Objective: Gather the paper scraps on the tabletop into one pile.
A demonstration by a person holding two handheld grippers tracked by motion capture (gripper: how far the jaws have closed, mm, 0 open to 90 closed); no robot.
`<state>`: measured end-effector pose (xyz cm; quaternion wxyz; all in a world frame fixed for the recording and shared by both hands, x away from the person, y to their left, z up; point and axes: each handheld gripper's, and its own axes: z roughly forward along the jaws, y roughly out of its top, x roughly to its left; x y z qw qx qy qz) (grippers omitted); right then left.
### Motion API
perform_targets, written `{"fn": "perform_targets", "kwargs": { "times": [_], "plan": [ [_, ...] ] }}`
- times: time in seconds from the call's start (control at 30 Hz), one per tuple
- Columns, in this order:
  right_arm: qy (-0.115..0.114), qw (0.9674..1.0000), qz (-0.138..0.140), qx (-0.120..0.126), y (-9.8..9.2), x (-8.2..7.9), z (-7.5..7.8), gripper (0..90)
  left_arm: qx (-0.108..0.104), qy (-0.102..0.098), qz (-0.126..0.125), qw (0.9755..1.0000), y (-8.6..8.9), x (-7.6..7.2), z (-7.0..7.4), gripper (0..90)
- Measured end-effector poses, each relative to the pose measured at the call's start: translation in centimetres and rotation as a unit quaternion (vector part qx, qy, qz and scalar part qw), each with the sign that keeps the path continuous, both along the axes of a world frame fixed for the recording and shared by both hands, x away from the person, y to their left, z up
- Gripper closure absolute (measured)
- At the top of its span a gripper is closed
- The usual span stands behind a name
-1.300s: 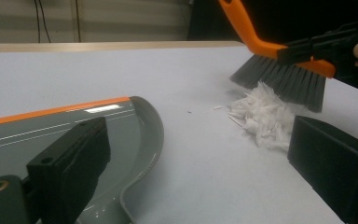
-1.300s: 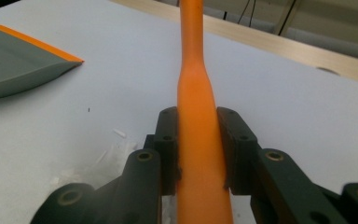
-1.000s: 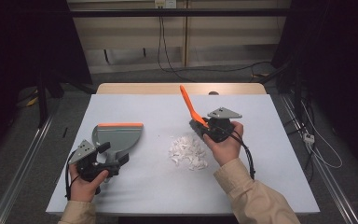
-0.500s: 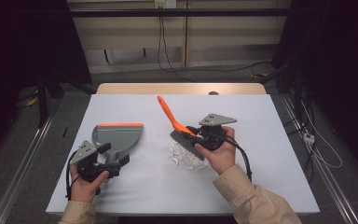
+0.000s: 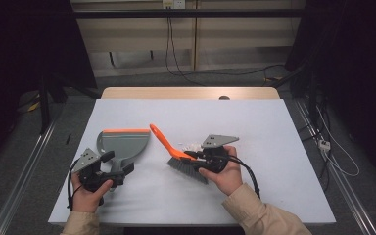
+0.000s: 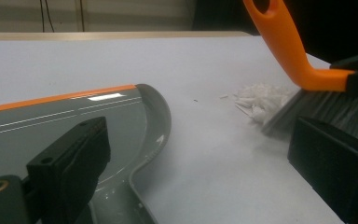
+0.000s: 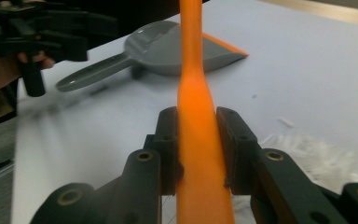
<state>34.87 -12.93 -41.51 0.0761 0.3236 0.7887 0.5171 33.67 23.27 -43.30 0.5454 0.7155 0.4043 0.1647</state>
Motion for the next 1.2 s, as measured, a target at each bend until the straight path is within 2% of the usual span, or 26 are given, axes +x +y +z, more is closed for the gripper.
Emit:
{"fn": "perform_targets", "kwargs": {
  "times": [0.2,0.37,0.47,0.63,0.73,0.87,0.97,1.1,1.2],
  "plan": [
    [0.024,0.9981,0.055,0.014,0.5,-0.5,-1.5,71.7,0.010,0.002,-0.004,0.9999,0.0,0.0,-0.1,5.4],
    [0.011,0.9969,0.078,-0.007,-0.3,0.3,-1.9,71.8,0.013,0.004,-0.005,0.9999,-0.1,0.0,-0.2,5.5],
    [0.004,0.9967,0.080,-0.010,-1.4,1.2,-2.0,71.8,0.005,0.007,0.001,1.0000,-0.1,0.0,-0.3,5.5],
    [-0.018,0.9967,0.076,-0.021,-2.8,2.9,-2.0,71.8,0.007,0.013,0.006,0.9999,0.0,0.1,-0.4,5.5],
    [-0.021,0.9966,0.076,-0.025,-3.2,3.9,-1.9,71.8,0.007,0.013,0.008,0.9999,0.0,0.2,-0.5,5.5],
    [-0.037,0.9968,0.062,-0.034,-3.2,4.8,-1.5,71.8,0.011,0.011,0.007,0.9998,0.0,0.2,-0.4,5.5],
    [-0.035,0.9974,0.061,-0.010,-3.4,4.8,-1.0,71.8,0.011,0.010,0.006,0.9999,0.0,0.1,-0.3,5.5],
    [-0.051,0.9965,0.067,-0.004,-3.2,3.8,0.2,71.7,0.010,0.010,0.007,0.9999,0.0,0.0,-0.4,5.5],
    [-0.048,0.9958,0.078,-0.010,-3.0,3.1,0.2,71.7,0.013,0.009,0.006,0.9999,0.1,0.0,-0.3,5.5]
  ]
}}
